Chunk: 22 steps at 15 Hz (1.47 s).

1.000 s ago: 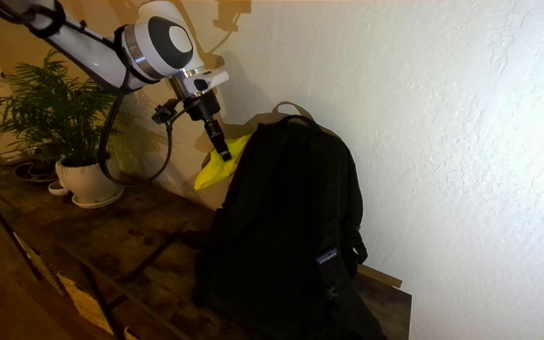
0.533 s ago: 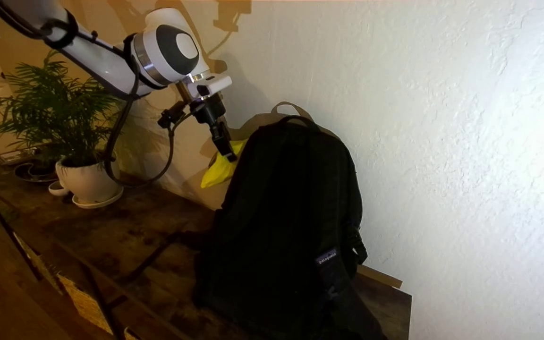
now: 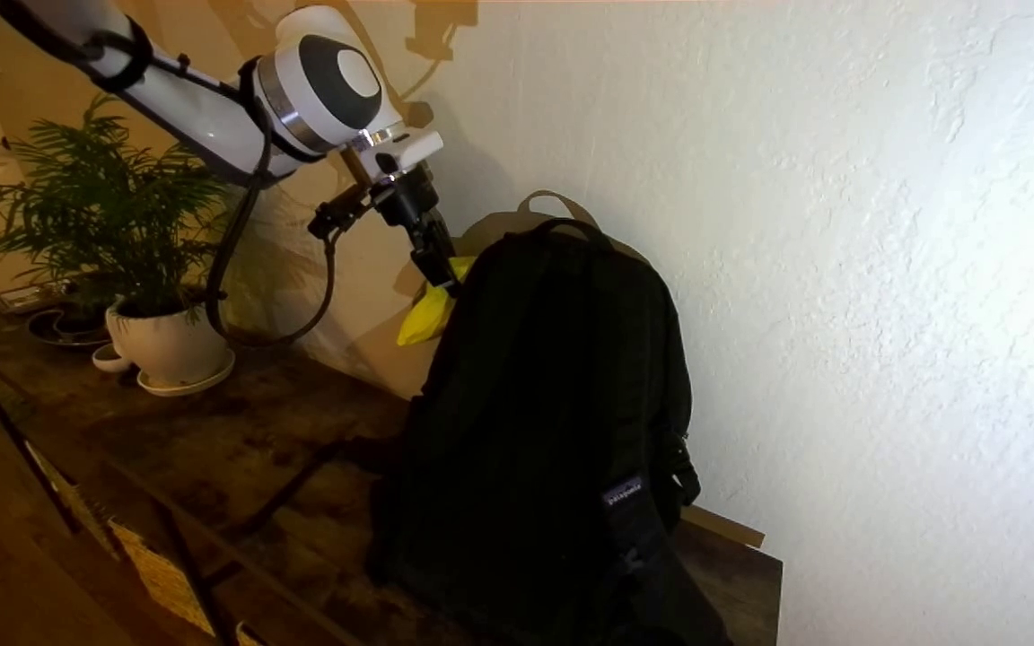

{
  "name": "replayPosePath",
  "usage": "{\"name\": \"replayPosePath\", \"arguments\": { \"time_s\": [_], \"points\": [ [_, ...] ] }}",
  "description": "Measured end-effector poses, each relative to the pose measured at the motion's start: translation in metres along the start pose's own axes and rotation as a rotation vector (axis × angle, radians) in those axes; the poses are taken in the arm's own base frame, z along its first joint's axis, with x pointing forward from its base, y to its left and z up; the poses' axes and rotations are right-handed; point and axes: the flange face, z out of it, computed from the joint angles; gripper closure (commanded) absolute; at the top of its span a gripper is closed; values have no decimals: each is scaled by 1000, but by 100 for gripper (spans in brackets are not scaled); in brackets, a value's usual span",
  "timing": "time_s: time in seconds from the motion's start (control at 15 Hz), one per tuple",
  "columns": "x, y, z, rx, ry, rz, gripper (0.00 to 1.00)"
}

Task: Put the banana purse in the backpack

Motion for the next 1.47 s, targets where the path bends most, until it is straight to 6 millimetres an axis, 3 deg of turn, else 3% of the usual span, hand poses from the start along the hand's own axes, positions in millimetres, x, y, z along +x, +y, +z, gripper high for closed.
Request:
{"name": "replayPosePath", "arguments": {
  "time_s": [0.6,1.47],
  "points": [
    [-1,0,-5,-25,93,51,93],
    [10,19,3,-167,153,114,93]
  ]
}}
